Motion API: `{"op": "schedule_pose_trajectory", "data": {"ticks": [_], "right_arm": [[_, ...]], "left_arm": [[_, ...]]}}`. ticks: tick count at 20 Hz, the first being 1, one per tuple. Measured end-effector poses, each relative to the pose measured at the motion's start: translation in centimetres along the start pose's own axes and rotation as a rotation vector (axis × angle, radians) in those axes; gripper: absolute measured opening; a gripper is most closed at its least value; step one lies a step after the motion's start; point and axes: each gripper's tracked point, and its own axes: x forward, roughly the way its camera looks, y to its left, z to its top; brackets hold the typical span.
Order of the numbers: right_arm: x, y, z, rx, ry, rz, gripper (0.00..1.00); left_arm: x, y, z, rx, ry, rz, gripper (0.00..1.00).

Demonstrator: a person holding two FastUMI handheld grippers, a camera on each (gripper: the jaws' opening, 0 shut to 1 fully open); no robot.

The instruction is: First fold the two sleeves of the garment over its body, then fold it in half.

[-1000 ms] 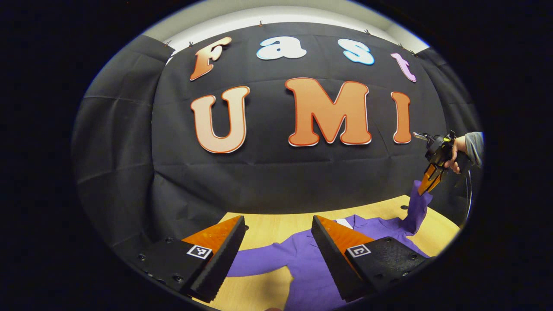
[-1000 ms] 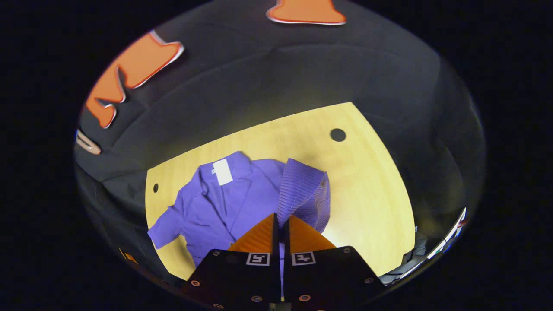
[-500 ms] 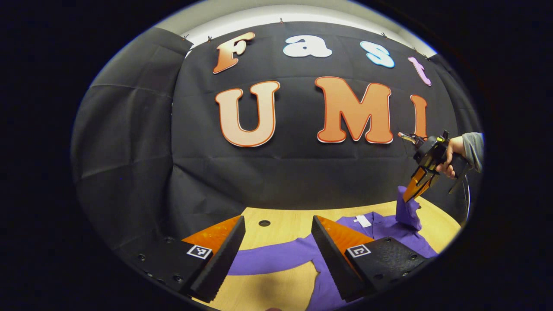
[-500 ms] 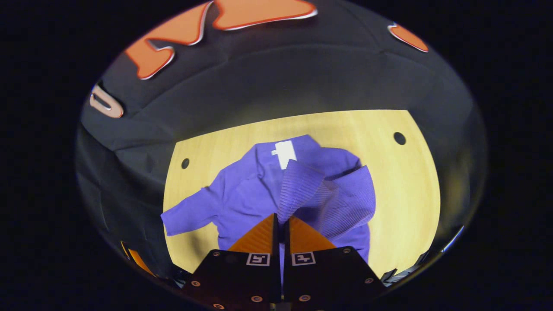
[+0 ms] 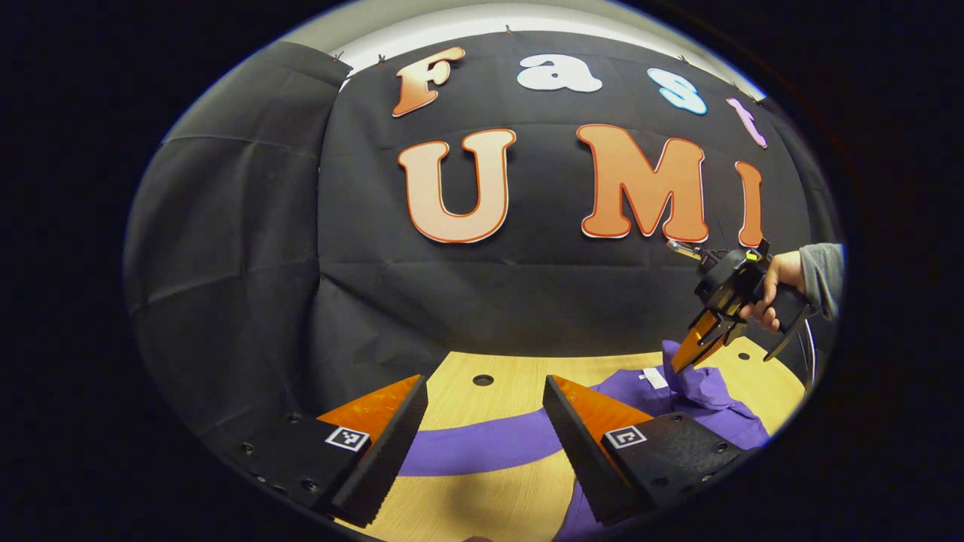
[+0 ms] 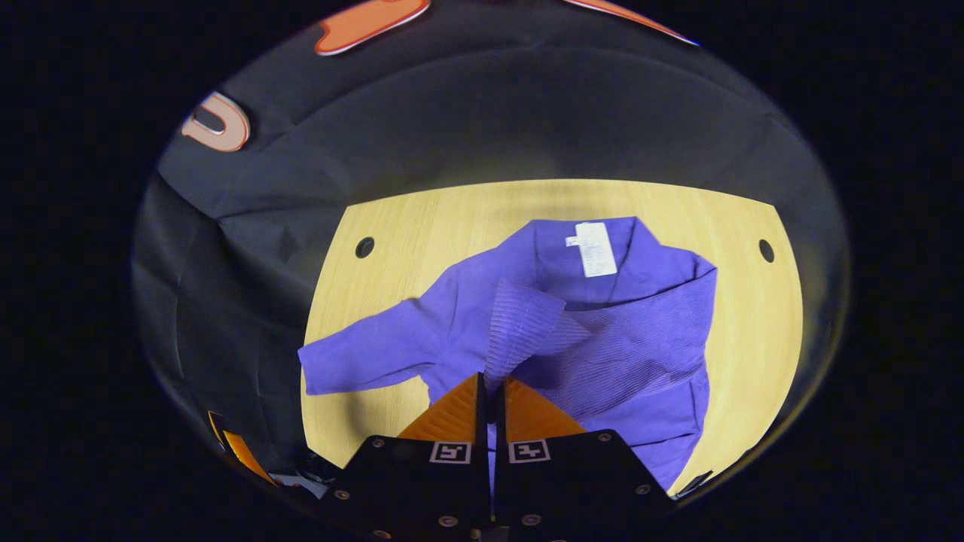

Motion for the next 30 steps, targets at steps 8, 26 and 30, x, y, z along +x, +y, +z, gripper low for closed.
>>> {"op": "schedule_pose_trajectory", "data": {"ticks": [8,26,30], "right_arm": [[2.4,3.5,-1.2,-0.007,0.038,0.092,0.13],[-13.6,-4.3,1.6,-0.057,-0.504,0.056,0.90],[-18.1,-6.8,1.9,-0.068,-0.666,-0.007,0.96]], "left_arm": [[0.5,0.7,-1.7,0.009,0.047,0.022,0.97],[8.6,6.2,-7.5,0.069,0.454,0.064,0.98],[9.6,8.8,-11.0,0.004,0.643,0.088,0.98]]}}
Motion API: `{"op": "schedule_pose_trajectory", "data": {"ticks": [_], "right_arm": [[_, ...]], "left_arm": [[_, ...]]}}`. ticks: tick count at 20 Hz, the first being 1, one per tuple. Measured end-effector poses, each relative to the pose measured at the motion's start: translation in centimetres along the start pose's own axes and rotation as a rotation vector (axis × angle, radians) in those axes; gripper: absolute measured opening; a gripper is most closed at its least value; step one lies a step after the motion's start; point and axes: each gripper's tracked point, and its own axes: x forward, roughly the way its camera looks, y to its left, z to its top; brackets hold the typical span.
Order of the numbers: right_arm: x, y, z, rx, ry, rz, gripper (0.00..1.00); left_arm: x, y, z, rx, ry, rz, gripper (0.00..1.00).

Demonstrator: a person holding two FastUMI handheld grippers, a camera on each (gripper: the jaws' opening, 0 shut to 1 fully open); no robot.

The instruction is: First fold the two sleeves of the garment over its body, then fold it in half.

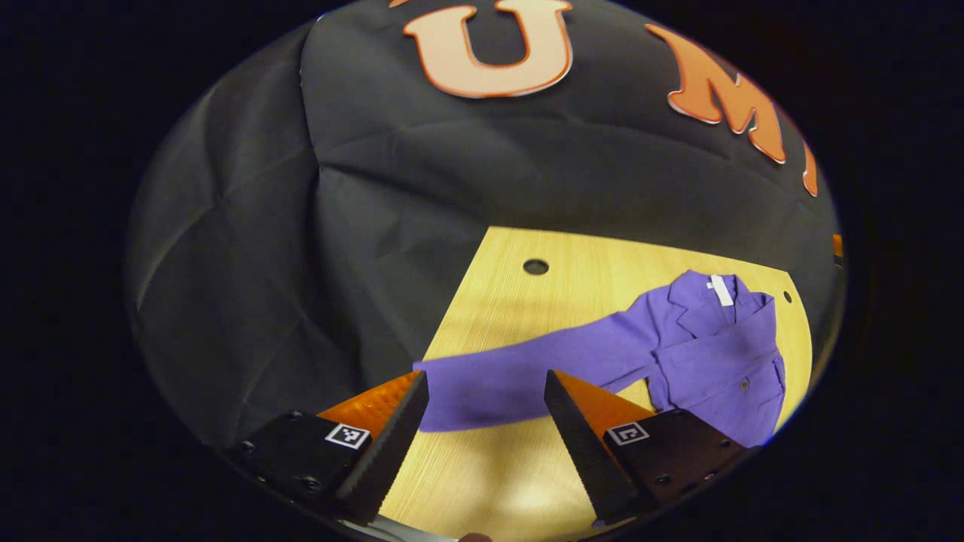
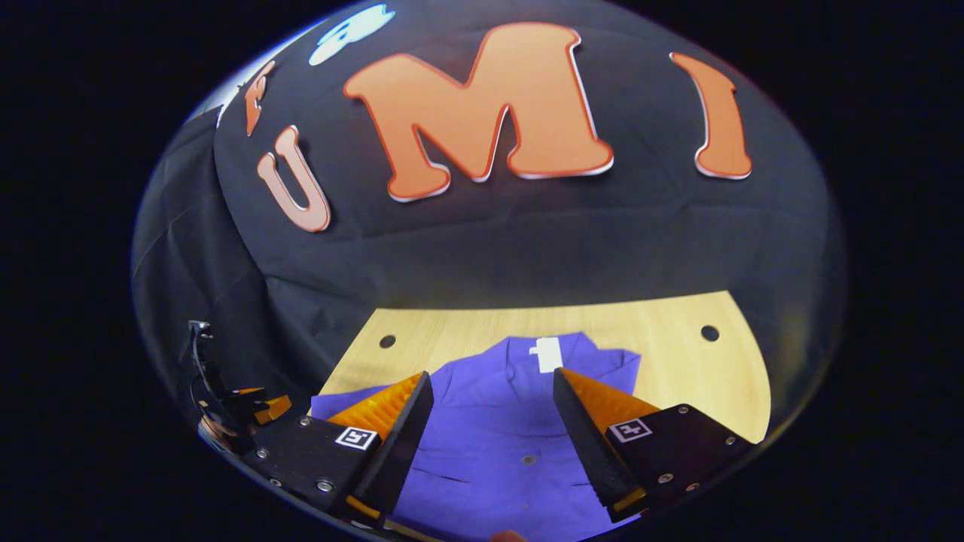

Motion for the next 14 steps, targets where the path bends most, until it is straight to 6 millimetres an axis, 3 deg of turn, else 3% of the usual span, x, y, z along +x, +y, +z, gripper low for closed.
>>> {"op": "schedule_pose_trajectory", "data": {"ticks": [2,6,14], "right_arm": [[-1.4,-1.2,0.9,-0.021,-0.058,-0.037,0.96],[-4.0,-3.4,0.7,-0.027,-0.110,-0.099,0.96],[-8.0,-5.5,1.1,-0.069,-0.227,-0.208,0.96]], "left_arm": [[2.0,0.3,-1.4,-0.044,0.096,-0.015,0.98],[5.5,1.3,-3.1,-0.081,0.252,-0.038,0.99],[12.4,2.2,-6.7,-0.076,0.473,-0.069,0.99]]}}
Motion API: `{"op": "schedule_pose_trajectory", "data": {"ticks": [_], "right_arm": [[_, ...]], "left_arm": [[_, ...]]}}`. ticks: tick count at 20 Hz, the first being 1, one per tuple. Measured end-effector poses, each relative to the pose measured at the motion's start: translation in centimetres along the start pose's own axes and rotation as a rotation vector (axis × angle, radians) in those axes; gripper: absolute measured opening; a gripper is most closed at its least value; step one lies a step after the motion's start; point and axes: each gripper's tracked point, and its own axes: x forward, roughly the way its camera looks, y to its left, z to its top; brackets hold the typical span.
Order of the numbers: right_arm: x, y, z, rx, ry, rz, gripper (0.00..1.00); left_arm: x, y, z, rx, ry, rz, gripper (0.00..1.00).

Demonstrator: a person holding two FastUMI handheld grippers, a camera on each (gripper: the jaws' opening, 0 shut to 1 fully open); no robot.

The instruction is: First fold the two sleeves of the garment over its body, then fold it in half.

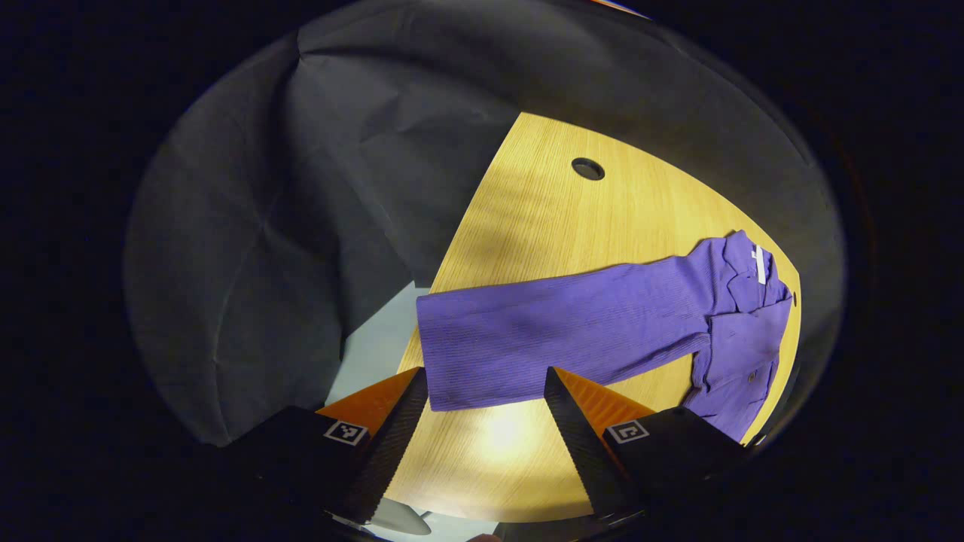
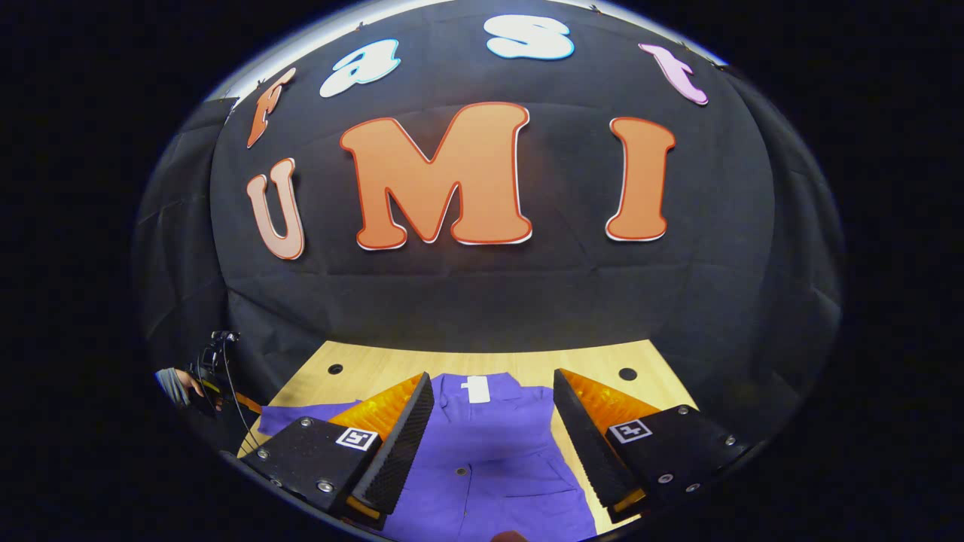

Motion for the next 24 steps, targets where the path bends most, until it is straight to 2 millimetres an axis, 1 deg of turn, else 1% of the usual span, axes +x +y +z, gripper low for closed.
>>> {"op": "schedule_pose_trajectory", "data": {"ticks": [2,4,6,8,9,10,11,12,13,14,16,17,18,19,20,21,22,23,24], "right_arm": [[-1.1,-0.4,0.1,0.002,-0.013,-0.023,0.95],[-1.9,-0.8,-0.2,0.004,-0.019,-0.044,0.96],[-2.6,-1.4,0.1,0.004,-0.037,-0.065,0.95],[-3.2,-1.6,0.1,0.007,-0.050,-0.082,0.95],[-3.5,-1.8,0.0,0.011,-0.051,-0.089,1.00],[-3.8,-1.8,0.1,0.013,-0.052,-0.087,1.00],[-3.9,-1.8,0.0,0.015,-0.052,-0.090,0.95],[-4.1,-1.8,0.0,0.014,-0.051,-0.088,0.95],[-4.3,-1.9,-0.1,0.012,-0.050,-0.092,0.95],[-4.5,-2.1,-0.1,0.010,-0.050,-0.094,0.95],[-4.7,-2.2,-0.2,0.009,-0.046,-0.097,0.96],[-4.7,-2.3,-0.2,0.007,-0.045,-0.095,0.95],[-4.9,-2.6,-0.1,0.006,-0.047,-0.100,0.95],[-5.0,-2.9,0.0,0.004,-0.049,-0.101,0.95],[-5.1,-3.2,-0.1,0.003,-0.046,-0.107,0.95],[-5.1,-3.4,-0.3,0.003,-0.043,-0.107,0.95],[-5.2,-3.7,-0.4,0.002,-0.044,-0.112,0.95],[-5.4,-4.0,-0.5,0.000,-0.044,-0.112,1.00],[-5.4,-4.5,-0.6,-0.004,-0.044,-0.118,0.95]], "left_arm": [[1.8,0.8,-0.3,-0.010,0.052,-0.010,0.99],[3.5,1.2,-0.5,-0.020,0.093,-0.028,1.00],[5.0,1.6,-0.9,-0.027,0.127,-0.034,0.99],[6.1,2.2,-1.0,-0.038,0.153,-0.028,0.99],[6.6,2.4,-1.0,-0.045,0.156,-0.027,0.99],[7.1,2.6,-1.1,-0.050,0.174,-0.030,0.99],[7.4,2.8,-1.2,-0.052,0.180,-0.026,0.96],[7.7,2.9,-1.1,-0.048,0.185,-0.025,0.98],[7.9,2.8,-1.0,-0.049,0.182,-0.024,0.97],[7.7,3.0,-1.0,-0.047,0.189,-0.017,0.93],[8.2,3.3,-1.1,-0.050,0.193,0.007,0.90],[8.0,3.5,-0.9,-0.053,0.191,0.015,0.88],[8.1,3.6,-0.9,-0.049,0.193,0.016,0.79],[8.0,3.6,-0.9,-0.051,0.193,0.016,0.77],[8.1,3.3,-0.7,-0.059,0.195,0.015,0.62],[8.0,3.2,-0.6,-0.056,0.197,0.010,0.57],[8.1,3.0,-0.4,-0.062,0.198,0.007,0.46],[8.1,2.7,-0.8,-0.067,0.200,-0.005,0.39],[8.1,2.3,-0.8,-0.078,0.204,-0.005,0.28]]}}
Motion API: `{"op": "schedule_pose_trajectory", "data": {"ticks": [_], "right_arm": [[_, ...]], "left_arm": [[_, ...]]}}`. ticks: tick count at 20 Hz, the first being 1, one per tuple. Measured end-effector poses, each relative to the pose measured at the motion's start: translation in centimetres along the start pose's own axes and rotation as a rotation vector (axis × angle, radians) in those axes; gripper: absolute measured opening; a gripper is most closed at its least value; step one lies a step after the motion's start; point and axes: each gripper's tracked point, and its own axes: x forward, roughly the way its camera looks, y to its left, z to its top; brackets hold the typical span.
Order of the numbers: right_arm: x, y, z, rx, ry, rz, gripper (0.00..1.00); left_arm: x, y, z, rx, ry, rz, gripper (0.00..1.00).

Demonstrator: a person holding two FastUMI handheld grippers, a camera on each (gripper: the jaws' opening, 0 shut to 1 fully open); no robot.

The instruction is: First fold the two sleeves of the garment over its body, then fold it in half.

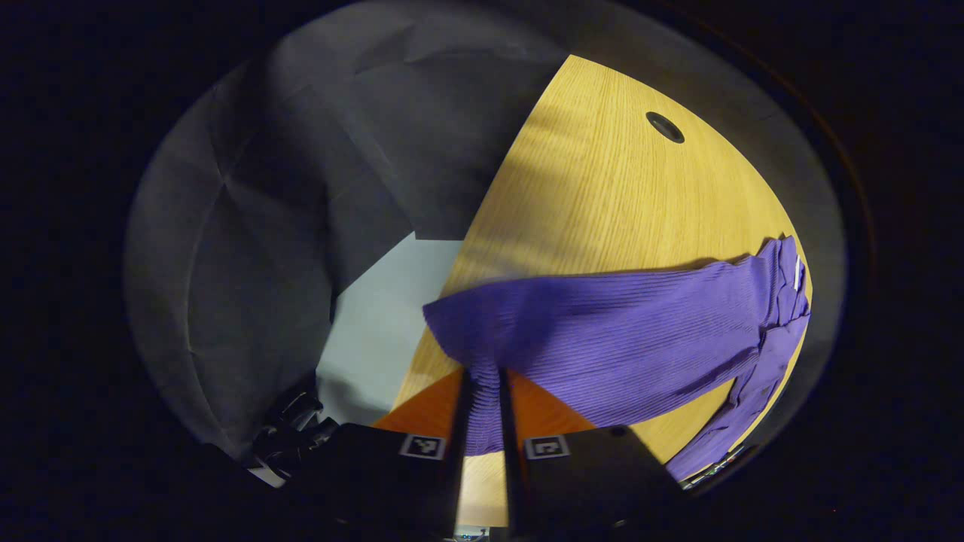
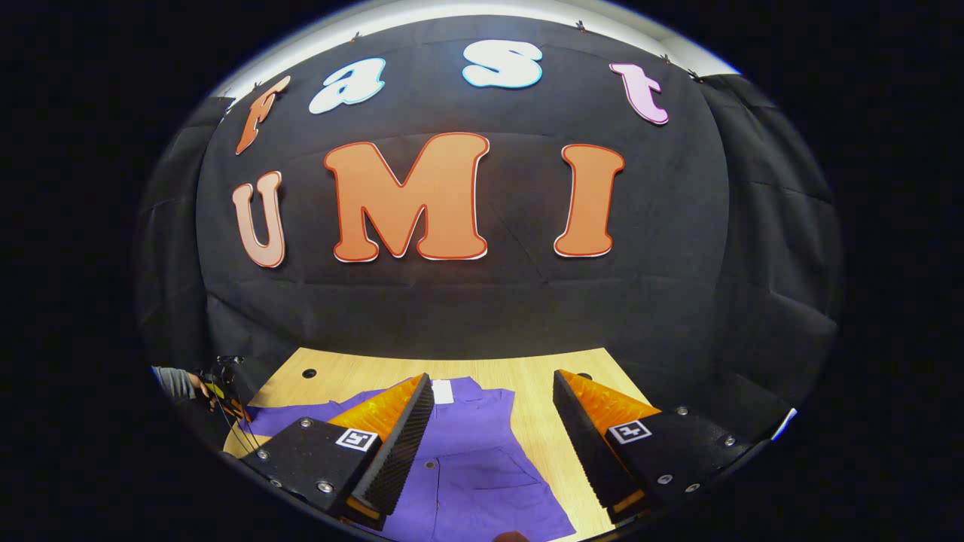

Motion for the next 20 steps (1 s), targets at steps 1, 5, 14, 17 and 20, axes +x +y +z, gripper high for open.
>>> {"op": "schedule_pose_trajectory", "data": {"ticks": [1,5,14,17,20], "right_arm": [[-0.1,-0.6,-0.2,-0.005,0.001,-0.005,0.95],[-0.6,-3.0,-0.2,-0.012,-0.001,-0.014,0.95],[0.1,-7.9,0.3,0.062,-0.016,0.033,1.00],[0.2,-9.2,-0.1,0.095,-0.017,0.052,0.95],[0.1,-10.7,-0.6,0.126,-0.015,0.074,0.95]], "left_arm": [[0.0,-0.2,-0.1,-0.003,0.002,0.003,0.18],[-2.0,-2.0,0.4,-0.003,-0.035,-0.024,0.07],[-13.4,-12.3,0.2,0.149,-0.172,-0.090,0.06],[-16.6,-17.0,-0.4,0.209,-0.198,-0.111,0.06],[-19.0,-22.9,-1.1,0.244,-0.216,-0.149,0.06]]}}
